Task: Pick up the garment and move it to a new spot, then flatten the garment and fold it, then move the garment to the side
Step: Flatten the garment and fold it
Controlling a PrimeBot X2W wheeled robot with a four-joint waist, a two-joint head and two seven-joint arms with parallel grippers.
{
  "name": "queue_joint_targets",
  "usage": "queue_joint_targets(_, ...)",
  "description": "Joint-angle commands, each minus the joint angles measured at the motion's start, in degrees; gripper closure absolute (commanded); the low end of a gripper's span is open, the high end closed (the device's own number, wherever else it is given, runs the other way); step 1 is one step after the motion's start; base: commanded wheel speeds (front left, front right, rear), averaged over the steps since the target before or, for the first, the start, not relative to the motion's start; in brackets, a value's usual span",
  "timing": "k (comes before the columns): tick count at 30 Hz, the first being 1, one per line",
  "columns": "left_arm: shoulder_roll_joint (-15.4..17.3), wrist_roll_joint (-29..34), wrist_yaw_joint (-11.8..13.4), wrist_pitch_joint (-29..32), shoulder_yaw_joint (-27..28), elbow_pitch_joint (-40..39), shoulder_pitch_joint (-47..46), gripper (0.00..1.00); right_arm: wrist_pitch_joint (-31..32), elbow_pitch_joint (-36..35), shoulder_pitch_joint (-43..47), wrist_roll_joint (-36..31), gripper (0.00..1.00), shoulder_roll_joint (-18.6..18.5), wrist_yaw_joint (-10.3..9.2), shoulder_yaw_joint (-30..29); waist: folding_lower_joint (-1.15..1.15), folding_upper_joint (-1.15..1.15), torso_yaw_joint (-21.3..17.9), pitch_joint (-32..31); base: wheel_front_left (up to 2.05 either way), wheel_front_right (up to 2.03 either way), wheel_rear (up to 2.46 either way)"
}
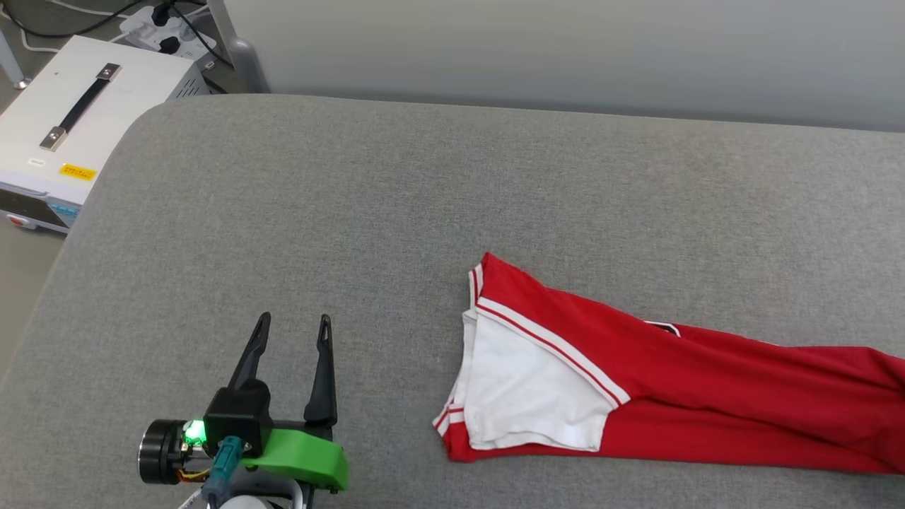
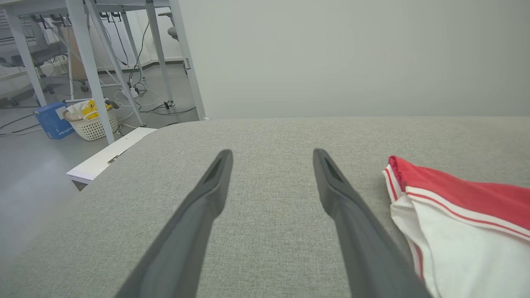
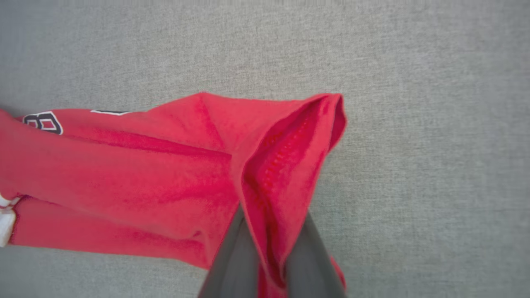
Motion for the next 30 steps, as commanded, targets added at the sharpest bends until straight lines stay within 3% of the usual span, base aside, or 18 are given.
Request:
queue_joint_targets(1,-0.3,0.5,-0.3,-0.3,0.2,0.3,1.0,0.00,0.0,0.3,1.0,0.5,1.00,-0.8,-0.10,-0.5,0.00,0.00,-0.2,-0.3,0.00,0.00,0.00)
queue_joint_targets(7,-0.7,1.0,-1.1,-0.3,0.9,0.7,1.6,0.00,2.6,-3.0,3.0,2.8,1.00,-1.4,-0.10,-1.4,0.00,0.00,-0.6,-1.0,0.00,0.00,0.00)
queue_joint_targets(18,-1.4,2.0,-2.0,-0.3,1.1,1.1,1.8,0.00,8.0,-22.2,2.4,4.0,1.00,2.8,-0.10,1.5,0.00,0.00,-0.6,-1.4,0.00,0.00,0.00)
queue_joint_targets(23,-1.7,2.2,-2.1,-0.3,0.9,0.9,0.8,0.00,10.8,-26.9,-3.0,0.2,1.00,6.3,-0.10,5.9,0.00,0.00,0.1,0.1,0.00,0.00,0.00)
queue_joint_targets(30,-2.2,2.2,-2.1,-0.3,0.3,1.0,-1.0,0.00,13.8,-25.3,-13.9,-4.2,1.00,12.5,-0.10,16.0,0.00,0.00,0.9,2.2,0.00,0.00,0.00)
